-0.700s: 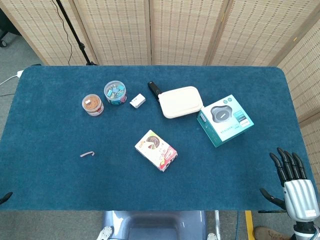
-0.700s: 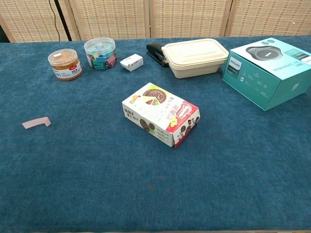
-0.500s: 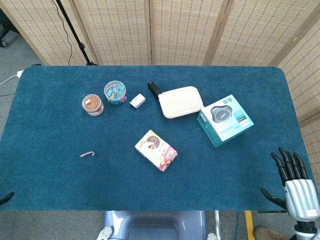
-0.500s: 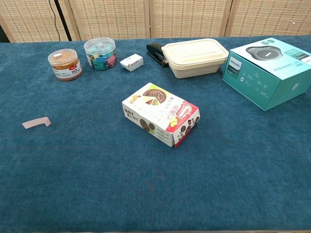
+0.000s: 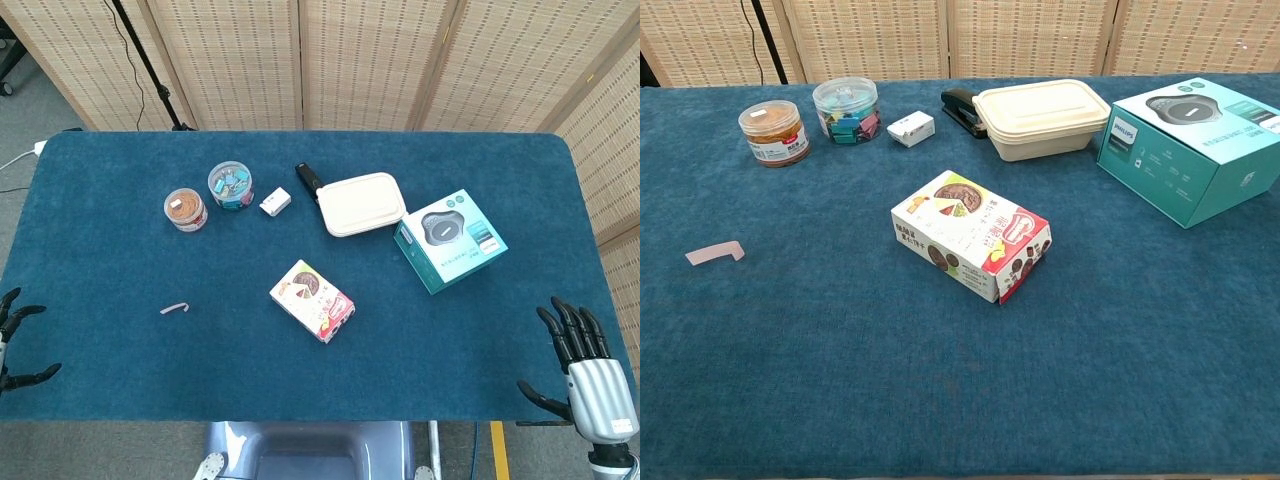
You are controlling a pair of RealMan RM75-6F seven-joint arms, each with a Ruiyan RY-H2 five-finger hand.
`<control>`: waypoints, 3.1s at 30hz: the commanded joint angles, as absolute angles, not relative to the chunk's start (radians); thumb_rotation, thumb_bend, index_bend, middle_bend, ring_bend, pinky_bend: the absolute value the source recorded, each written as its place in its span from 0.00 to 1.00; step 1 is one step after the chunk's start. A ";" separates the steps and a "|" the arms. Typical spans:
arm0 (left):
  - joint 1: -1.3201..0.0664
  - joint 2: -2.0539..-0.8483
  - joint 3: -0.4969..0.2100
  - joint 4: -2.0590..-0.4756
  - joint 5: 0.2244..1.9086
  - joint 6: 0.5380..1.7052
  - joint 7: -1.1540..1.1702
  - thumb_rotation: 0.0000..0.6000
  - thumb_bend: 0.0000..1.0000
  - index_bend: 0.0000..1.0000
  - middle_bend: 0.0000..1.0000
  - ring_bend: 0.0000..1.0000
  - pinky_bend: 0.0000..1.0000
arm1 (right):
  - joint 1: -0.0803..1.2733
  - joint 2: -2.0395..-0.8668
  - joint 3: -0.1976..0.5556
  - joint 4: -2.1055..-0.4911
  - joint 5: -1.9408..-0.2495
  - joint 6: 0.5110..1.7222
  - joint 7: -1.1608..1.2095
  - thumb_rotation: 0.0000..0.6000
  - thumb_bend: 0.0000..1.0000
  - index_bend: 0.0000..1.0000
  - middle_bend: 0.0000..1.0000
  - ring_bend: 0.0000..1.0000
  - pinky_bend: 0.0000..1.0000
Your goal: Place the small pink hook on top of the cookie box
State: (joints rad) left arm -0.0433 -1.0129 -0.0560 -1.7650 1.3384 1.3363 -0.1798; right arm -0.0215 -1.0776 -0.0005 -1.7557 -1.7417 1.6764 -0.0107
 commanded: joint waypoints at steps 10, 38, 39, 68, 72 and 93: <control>-0.252 -1.214 -0.179 -1.694 1.011 1.136 0.054 1.00 0.24 0.41 0.00 0.00 0.00 | -0.025 -1.046 -0.003 -1.753 -1.746 1.692 0.075 1.00 0.00 0.00 0.00 0.00 0.00; -0.391 -1.517 -0.181 -1.581 0.881 1.185 0.355 1.00 0.30 0.45 0.00 0.00 0.00 | -0.019 -1.003 -0.005 -1.744 -1.737 1.687 0.193 1.00 0.00 0.00 0.00 0.00 0.00; -0.393 -1.524 -0.180 -1.575 0.877 1.186 0.362 1.00 0.30 0.45 0.00 0.00 0.00 | -0.019 -1.002 -0.005 -1.744 -1.736 1.688 0.197 1.00 0.00 0.00 0.00 0.00 0.00; -0.419 -1.616 -0.193 -1.474 0.829 1.171 0.389 1.00 0.42 0.50 0.00 0.00 0.00 | -0.015 -0.996 -0.008 -1.746 -1.736 1.675 0.207 1.00 0.00 0.01 0.00 0.00 0.00; -0.422 -1.620 -0.194 -1.473 0.829 1.168 0.390 1.00 0.43 0.51 0.00 0.00 0.00 | -0.014 -0.995 -0.009 -1.747 -1.737 1.672 0.209 1.00 0.00 0.01 0.00 0.00 0.00; -0.432 -1.639 -0.200 -1.463 0.821 1.179 0.423 1.00 0.44 0.58 0.00 0.00 0.00 | -0.010 -0.988 -0.014 -1.748 -1.740 1.666 0.226 1.00 0.00 0.01 0.00 0.00 0.00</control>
